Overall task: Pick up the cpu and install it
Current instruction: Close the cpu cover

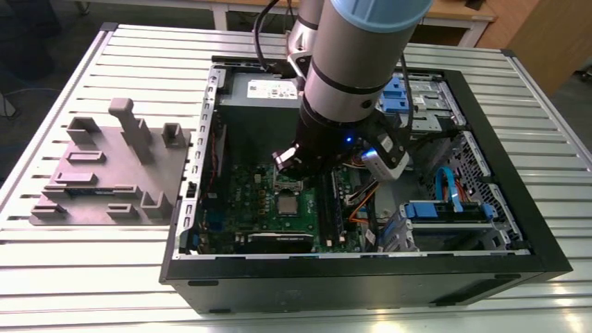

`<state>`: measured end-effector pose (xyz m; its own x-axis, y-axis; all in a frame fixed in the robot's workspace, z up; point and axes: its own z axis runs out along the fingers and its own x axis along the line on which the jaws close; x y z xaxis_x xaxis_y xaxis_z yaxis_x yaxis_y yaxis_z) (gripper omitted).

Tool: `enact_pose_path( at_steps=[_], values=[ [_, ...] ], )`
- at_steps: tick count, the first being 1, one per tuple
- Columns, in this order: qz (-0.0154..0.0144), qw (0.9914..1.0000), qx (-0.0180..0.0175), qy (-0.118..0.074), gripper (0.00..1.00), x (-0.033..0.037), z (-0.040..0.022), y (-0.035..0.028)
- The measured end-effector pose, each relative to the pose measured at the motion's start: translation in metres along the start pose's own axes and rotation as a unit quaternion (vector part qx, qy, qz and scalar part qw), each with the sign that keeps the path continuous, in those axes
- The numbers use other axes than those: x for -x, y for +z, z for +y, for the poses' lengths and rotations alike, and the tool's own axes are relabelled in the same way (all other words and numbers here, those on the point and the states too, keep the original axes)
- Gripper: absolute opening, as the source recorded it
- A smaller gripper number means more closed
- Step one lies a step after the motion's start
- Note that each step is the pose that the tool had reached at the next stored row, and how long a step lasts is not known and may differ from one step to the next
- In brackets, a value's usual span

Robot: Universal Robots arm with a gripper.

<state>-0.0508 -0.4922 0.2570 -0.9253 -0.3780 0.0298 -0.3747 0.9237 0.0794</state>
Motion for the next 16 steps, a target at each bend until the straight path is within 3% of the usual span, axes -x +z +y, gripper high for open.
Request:
enact_pose_path(
  at_steps=[6,9,13,16],
  values=[
    [0.0002,1.00000,-0.0001,-0.003,0.11,0.0000,0.0000,0.0000],
    [0.0018,0.99971,-0.0007,-0.024,0.11,0.0000,0.0000,0.0001],
    [0.0047,0.99820,-0.0018,-0.060,0.11,0.0000,-0.0001,0.0002],
    [0.0069,0.99617,-0.0026,-0.087,0.11,0.0000,-0.0001,0.0002]
  ],
)
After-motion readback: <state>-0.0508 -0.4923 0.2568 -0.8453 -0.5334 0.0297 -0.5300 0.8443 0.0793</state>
